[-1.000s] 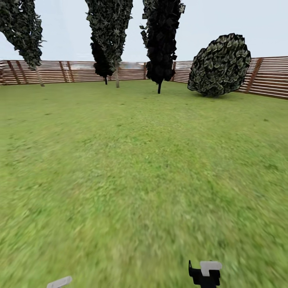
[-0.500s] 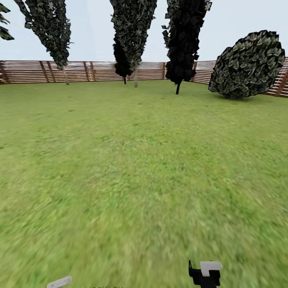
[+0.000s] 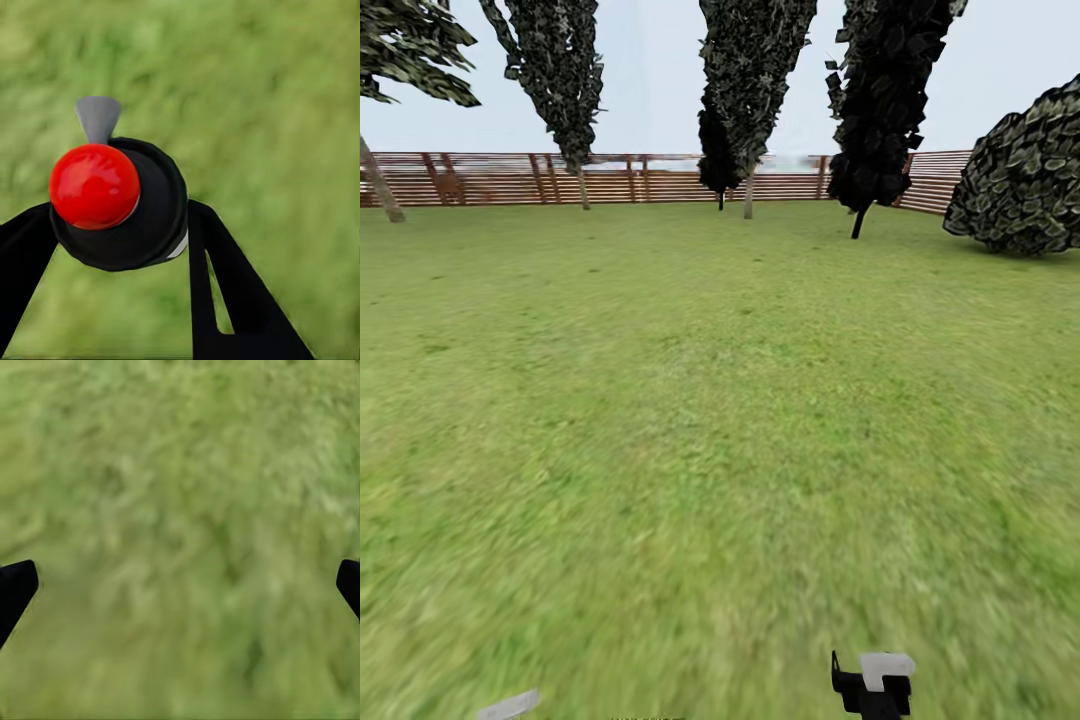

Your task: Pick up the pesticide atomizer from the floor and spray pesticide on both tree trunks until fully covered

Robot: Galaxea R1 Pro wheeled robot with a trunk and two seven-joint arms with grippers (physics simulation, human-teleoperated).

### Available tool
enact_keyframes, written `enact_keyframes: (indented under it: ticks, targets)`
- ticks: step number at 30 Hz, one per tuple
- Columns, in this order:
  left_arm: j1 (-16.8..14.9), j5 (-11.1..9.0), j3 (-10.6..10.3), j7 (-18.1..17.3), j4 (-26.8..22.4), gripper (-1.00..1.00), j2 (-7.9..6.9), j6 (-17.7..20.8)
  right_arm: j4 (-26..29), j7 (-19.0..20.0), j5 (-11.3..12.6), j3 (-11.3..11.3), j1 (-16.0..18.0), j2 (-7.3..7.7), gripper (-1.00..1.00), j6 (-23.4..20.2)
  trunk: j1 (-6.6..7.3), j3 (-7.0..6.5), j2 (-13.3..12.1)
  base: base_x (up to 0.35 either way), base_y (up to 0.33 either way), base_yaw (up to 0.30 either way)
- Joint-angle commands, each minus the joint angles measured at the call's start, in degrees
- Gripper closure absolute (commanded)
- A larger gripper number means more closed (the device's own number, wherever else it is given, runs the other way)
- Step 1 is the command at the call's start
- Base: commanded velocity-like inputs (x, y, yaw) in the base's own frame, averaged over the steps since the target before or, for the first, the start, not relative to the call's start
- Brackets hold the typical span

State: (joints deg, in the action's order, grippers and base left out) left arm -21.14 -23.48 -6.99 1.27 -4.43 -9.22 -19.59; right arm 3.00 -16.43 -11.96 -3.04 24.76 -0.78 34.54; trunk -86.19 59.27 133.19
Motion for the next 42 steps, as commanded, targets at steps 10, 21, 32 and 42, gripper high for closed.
enact_keyframes:
  ticks: [10,21,32,42]
  targets:
    - [-0.04,0.04,-0.69,0.1,0.04,1.0,0.28,-0.19,-0.01,-0.36,-0.61,-0.3,0.02,-0.19,-1.0,0.08,0.01,0.05,0.02,0.0,0.0,0.285]
    - [-0.04,-0.42,-0.65,0.15,0.12,1.0,0.25,-0.15,-0.01,-0.36,-0.61,-0.3,0.02,-0.19,-1.0,0.08,0.01,0.05,0.02,0.03,0.076,0.285]
    - [-0.04,-0.34,-0.65,0.13,0.1,1.0,0.25,-0.1,-0.02,-0.36,-0.61,-0.3,0.02,-0.19,-1.0,0.08,0.01,0.05,0.02,0.0,0.005,0.285]
    - [-0.04,-0.36,-0.57,0.15,0.12,1.0,0.25,-0.1,-0.02,-0.36,-0.61,-0.3,0.02,-0.19,-1.0,0.08,0.01,0.05,0.02,0.056,0.0,0.285]
